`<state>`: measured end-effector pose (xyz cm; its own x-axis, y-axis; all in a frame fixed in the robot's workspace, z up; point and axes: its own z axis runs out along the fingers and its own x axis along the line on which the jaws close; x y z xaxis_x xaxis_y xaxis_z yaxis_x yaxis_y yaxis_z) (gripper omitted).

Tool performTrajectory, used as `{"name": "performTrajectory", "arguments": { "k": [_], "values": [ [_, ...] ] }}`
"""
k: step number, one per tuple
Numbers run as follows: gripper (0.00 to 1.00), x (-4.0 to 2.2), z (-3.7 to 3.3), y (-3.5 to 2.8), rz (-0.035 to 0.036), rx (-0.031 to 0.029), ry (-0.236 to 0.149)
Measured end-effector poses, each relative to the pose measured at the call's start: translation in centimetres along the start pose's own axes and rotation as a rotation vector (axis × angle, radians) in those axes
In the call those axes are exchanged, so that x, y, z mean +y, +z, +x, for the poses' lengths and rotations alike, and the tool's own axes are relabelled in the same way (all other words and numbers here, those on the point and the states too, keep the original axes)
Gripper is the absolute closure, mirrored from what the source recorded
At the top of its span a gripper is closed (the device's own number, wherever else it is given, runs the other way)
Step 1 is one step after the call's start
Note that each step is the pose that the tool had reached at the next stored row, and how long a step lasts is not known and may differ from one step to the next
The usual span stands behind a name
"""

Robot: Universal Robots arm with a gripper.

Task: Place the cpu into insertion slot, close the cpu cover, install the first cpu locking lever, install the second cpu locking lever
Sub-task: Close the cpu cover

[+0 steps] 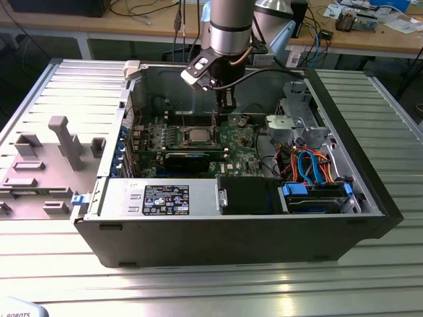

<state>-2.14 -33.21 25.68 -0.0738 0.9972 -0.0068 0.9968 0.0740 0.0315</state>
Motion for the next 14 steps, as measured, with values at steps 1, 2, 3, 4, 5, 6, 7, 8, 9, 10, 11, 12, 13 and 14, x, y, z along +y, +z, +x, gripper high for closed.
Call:
{"name": "performTrajectory", "arguments": {
  "k": [1, 2, 3, 4, 5, 6, 7, 8, 9, 10, 11, 12, 13, 14],
  "values": [
    [0.89, -0.09, 0.01, 0.0, -0.0001, 0.0004, 0.0],
    [0.89, -0.16, 0.01, -0.01, 0.0, 0.0006, 0.0],
    [0.89, -0.24, 0.02, -0.01, -0.0001, 0.001, 0.0],
    [0.89, -0.32, 0.02, -0.01, -0.0001, 0.0015, 0.0],
    [0.89, -0.38, 0.03, -0.01, -0.0001, 0.0018, 0.0],
    [0.89, -0.41, 0.03, -0.01, -0.0002, 0.0019, 0.0],
    [0.89, -0.44, 0.03, -0.01, -0.0002, 0.0019, 0.0],
    [0.89, -0.48, 0.04, -0.01, -0.0002, 0.0019, 0.0],
    [0.89, -0.51, 0.04, -0.02, -0.0002, 0.0018, 0.0],
    [0.89, -0.57, 0.04, -0.01, -0.0002, 0.002, 0.0],
    [0.89, -0.62, 0.05, 0.0, -0.0002, 0.002, 0.0],
    [0.89, -0.67, 0.04, 0.01, -0.0002, 0.0019, 0.0],
    [0.89, -0.73, 0.05, 0.03, -0.0001, 0.0018, 0.0],
    [0.89, -0.81, 0.06, 0.06, -0.0001, 0.0018, 0.0]
  ]
}}
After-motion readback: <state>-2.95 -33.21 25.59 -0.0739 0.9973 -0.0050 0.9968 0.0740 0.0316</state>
